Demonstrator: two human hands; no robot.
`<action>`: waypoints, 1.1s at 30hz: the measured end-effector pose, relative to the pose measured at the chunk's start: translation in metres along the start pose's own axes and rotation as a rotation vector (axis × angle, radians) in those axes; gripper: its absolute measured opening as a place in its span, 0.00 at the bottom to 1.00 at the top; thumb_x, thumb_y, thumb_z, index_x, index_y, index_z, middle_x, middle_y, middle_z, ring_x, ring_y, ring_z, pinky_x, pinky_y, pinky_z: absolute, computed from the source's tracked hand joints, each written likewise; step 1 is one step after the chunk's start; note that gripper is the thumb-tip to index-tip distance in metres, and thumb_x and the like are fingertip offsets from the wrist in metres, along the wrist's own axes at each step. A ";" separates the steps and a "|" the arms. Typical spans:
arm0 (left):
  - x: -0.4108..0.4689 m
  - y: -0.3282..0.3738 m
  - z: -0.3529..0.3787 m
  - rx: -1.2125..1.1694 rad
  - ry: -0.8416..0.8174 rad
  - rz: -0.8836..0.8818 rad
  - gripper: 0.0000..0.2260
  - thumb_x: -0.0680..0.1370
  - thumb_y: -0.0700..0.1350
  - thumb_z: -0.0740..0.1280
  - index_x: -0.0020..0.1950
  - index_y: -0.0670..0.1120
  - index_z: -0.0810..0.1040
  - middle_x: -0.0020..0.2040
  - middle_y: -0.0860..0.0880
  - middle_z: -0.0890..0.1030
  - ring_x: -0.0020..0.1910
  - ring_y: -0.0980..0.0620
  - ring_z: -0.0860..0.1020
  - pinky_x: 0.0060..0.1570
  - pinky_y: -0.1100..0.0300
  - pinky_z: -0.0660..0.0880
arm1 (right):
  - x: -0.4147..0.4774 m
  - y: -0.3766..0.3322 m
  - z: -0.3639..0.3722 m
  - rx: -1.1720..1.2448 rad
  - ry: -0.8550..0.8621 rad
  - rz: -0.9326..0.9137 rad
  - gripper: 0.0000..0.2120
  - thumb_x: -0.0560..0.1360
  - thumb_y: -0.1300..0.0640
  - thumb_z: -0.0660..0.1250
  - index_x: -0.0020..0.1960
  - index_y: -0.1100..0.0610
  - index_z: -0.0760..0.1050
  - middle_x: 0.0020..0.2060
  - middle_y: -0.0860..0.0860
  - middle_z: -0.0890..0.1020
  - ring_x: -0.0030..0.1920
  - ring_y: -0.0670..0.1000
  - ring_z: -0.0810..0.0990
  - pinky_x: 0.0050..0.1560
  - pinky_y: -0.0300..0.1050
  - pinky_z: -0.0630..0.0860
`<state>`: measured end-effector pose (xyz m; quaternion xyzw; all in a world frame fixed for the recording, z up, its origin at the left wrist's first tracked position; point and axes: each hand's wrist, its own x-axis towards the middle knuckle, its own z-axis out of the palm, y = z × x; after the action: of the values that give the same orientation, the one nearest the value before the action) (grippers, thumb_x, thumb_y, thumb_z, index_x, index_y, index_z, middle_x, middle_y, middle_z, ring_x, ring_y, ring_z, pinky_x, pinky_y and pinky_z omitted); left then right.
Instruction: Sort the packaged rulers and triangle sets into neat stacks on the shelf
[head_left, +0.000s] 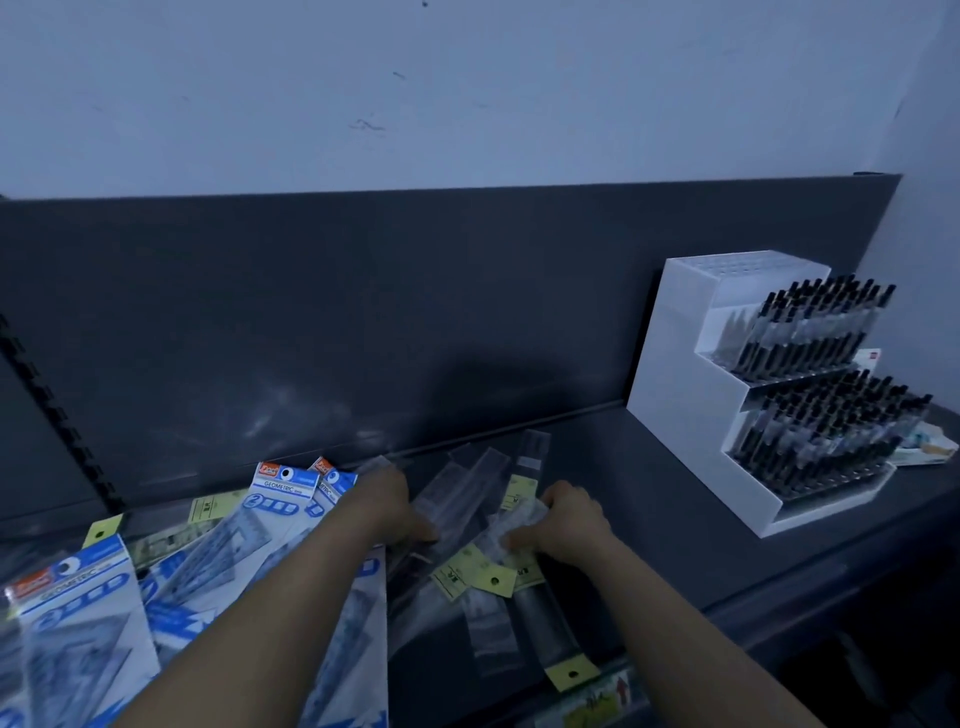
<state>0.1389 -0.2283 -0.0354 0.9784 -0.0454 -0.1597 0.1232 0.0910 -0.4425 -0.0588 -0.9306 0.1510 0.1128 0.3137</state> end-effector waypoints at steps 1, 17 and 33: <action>-0.002 0.000 -0.001 0.015 -0.020 -0.005 0.22 0.67 0.59 0.75 0.44 0.40 0.79 0.43 0.41 0.79 0.46 0.47 0.79 0.45 0.57 0.75 | 0.001 0.001 0.000 0.069 -0.007 0.016 0.40 0.57 0.41 0.79 0.62 0.56 0.68 0.60 0.52 0.72 0.61 0.54 0.72 0.60 0.51 0.75; -0.009 -0.003 -0.005 0.197 0.397 0.089 0.30 0.75 0.62 0.64 0.73 0.51 0.62 0.70 0.49 0.68 0.70 0.48 0.66 0.70 0.48 0.56 | -0.002 -0.001 -0.022 0.395 0.093 -0.062 0.37 0.74 0.59 0.71 0.74 0.63 0.53 0.68 0.57 0.66 0.66 0.57 0.70 0.53 0.41 0.71; -0.011 -0.024 -0.013 0.131 0.191 0.166 0.25 0.70 0.55 0.69 0.64 0.46 0.71 0.65 0.45 0.72 0.65 0.44 0.71 0.63 0.52 0.70 | -0.002 -0.010 -0.004 -0.020 0.088 -0.053 0.37 0.68 0.41 0.71 0.69 0.56 0.62 0.66 0.56 0.65 0.69 0.58 0.61 0.65 0.48 0.65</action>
<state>0.1339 -0.2005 -0.0266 0.9880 -0.1246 -0.0516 0.0758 0.0931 -0.4370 -0.0493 -0.9415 0.1391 0.0648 0.3002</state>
